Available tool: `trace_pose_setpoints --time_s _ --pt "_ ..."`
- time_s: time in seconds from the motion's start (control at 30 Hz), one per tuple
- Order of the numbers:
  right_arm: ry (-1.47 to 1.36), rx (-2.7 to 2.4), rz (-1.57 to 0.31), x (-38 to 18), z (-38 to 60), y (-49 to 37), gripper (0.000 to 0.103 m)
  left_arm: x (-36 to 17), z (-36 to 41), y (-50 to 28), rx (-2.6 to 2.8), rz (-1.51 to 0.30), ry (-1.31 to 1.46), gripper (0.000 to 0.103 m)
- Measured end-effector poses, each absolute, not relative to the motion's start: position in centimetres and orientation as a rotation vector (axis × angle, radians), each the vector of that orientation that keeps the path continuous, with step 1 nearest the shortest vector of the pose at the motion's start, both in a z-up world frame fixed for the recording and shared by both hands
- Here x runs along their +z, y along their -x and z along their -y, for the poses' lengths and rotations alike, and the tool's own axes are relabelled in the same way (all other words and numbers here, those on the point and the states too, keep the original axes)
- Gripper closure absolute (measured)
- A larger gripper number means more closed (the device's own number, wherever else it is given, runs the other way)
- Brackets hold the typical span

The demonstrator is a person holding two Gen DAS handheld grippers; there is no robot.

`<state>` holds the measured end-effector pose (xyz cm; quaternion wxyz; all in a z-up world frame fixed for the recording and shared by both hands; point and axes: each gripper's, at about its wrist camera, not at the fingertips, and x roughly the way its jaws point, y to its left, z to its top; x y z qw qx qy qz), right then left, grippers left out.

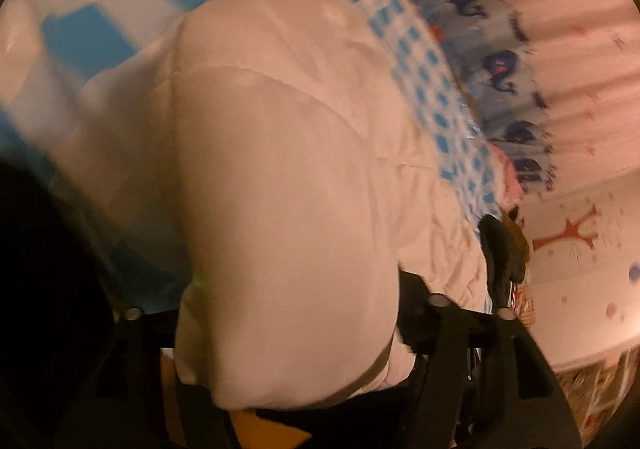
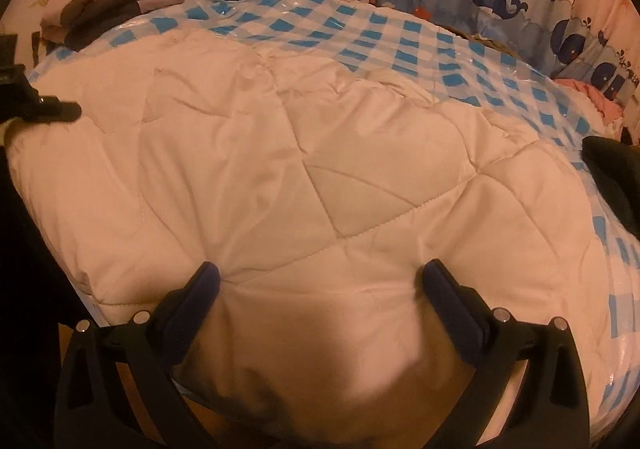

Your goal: Fold large clothes

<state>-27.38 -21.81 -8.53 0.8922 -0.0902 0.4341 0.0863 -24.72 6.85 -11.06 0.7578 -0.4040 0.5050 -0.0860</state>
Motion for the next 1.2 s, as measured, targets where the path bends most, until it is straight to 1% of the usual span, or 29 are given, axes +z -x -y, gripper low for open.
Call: trace_pose_setpoints --time_s 0.07,0.2,0.27,0.33,0.4,0.43,0.47,0.5,0.53,0.57,0.67,0.83,0.9,1.0,1.03,1.1,1.17,1.2 --pt "0.168 0.211 -0.922 -8.0 22.3 26.9 0.006 -10.8 -6.9 25.5 -0.160 -1.115 0.884 0.036" --pt "0.133 0.272 -0.972 -7.3 22.7 27.0 0.006 -8.5 -5.8 26.2 -0.146 -1.109 0.820 0.034" --pt "0.132 0.284 -0.979 -7.2 22.7 27.0 0.006 -7.8 -5.2 25.9 -0.152 -1.097 0.793 0.025" --pt "0.139 0.284 -0.975 -7.4 22.7 26.9 0.006 -8.4 -5.1 25.5 -0.140 -1.113 0.787 0.019" --pt "0.142 0.275 -0.959 -7.4 22.5 27.3 0.006 -9.5 -5.2 25.2 -0.117 -1.119 0.803 0.018" --pt "0.156 0.267 -0.956 -7.5 22.3 27.5 0.006 -9.9 -5.4 25.2 -0.115 -1.101 0.818 0.024" --pt "0.182 0.257 -0.953 -7.8 22.0 27.7 0.006 -9.9 -5.5 25.4 -0.101 -1.071 0.814 0.040" --pt "0.221 0.236 -0.946 -8.2 21.4 27.9 0.006 -9.9 -5.5 25.5 -0.102 -1.054 0.811 0.046" --pt "0.245 0.218 -0.940 -8.4 21.0 28.1 0.006 -9.1 -5.4 25.7 -0.114 -1.020 0.802 0.058" --pt "0.270 0.202 -0.932 -8.7 20.7 28.2 0.006 -8.5 -5.1 25.8 -0.123 -1.001 0.775 0.064" --pt "0.332 0.156 -0.916 -9.3 19.7 28.4 0.006 -4.3 -1.2 25.9 -0.180 -0.898 0.560 0.068" --pt "0.314 0.147 -0.891 -9.3 20.2 28.9 0.006 1.7 7.5 26.1 -0.375 -0.772 0.241 0.069" --pt "0.303 0.140 -0.894 -9.0 20.6 29.2 0.006 2.7 10.8 26.0 -0.438 -0.762 0.150 0.069" --pt "0.317 0.178 -0.959 -7.5 21.4 29.6 0.006 3.5 14.3 25.2 -0.495 -0.764 0.072 0.069" --pt "0.283 0.233 -0.979 -6.5 22.4 30.2 0.006 3.6 15.2 24.9 -0.511 -0.765 0.052 0.069" --pt "0.076 0.345 -0.996 -4.7 26.0 31.0 0.006 3.8 16.7 24.2 -0.540 -0.771 0.027 0.069" --pt "-0.323 0.497 -0.994 -3.6 32.9 31.1 0.006 3.7 18.2 23.9 -0.565 -0.774 0.004 0.070" --pt "-0.459 0.525 -0.981 -3.6 35.5 31.0 0.006 3.8 19.3 24.1 -0.581 -0.772 -0.018 0.070"
